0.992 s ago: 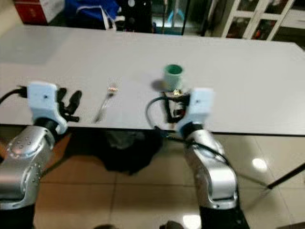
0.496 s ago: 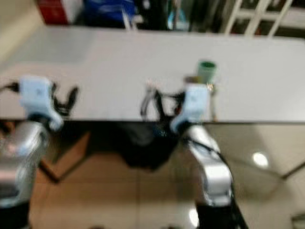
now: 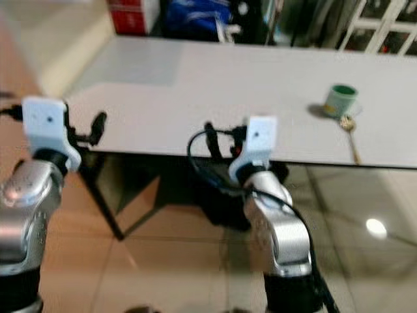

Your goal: Setting the table

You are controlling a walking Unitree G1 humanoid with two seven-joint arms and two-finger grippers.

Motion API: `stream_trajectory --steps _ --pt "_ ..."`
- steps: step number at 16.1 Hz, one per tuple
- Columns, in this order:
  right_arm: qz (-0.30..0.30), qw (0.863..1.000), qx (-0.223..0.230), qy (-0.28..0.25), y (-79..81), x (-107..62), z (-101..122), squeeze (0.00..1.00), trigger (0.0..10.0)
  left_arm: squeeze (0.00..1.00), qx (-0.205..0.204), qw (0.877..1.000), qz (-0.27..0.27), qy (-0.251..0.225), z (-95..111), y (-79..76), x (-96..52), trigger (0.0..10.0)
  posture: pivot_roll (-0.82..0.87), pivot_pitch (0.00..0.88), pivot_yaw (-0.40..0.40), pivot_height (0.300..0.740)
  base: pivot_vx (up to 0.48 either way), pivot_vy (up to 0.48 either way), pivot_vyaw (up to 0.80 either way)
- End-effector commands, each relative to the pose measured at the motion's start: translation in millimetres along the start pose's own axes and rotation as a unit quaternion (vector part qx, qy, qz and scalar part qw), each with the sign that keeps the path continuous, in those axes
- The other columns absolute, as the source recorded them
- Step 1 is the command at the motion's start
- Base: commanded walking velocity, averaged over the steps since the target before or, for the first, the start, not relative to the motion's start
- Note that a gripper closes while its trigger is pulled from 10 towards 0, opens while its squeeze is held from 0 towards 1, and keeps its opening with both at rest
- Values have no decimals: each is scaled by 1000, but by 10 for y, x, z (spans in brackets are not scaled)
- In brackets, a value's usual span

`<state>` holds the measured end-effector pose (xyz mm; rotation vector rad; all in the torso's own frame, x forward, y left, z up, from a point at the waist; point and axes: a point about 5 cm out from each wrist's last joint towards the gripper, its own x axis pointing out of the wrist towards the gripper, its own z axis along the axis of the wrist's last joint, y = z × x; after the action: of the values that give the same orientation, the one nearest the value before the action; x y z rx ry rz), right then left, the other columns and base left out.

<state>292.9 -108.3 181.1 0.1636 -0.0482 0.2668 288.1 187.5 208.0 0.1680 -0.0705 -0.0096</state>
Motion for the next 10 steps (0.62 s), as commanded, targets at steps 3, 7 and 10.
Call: stream_trajectory --steps 3,7,10 --pt "-12 1000 -4 -3 -77 -16 23 0 10000 0 -2 1000 -13 -13 34 -100 33 10000 -6 20 -10 740 0 480 -267" --pt "-13 1000 -17 -3 -75 9 24 0 10000 0 3 1000 -13 -17 29 -134 36 10000 -8 19 -11 740 0 480 -200" --pt "-10 1000 -19 -5 -70 13 28 0 10000 0 3 1000 -9 -18 21 -140 44 10000 -8 20 -15 740 0 480 0"
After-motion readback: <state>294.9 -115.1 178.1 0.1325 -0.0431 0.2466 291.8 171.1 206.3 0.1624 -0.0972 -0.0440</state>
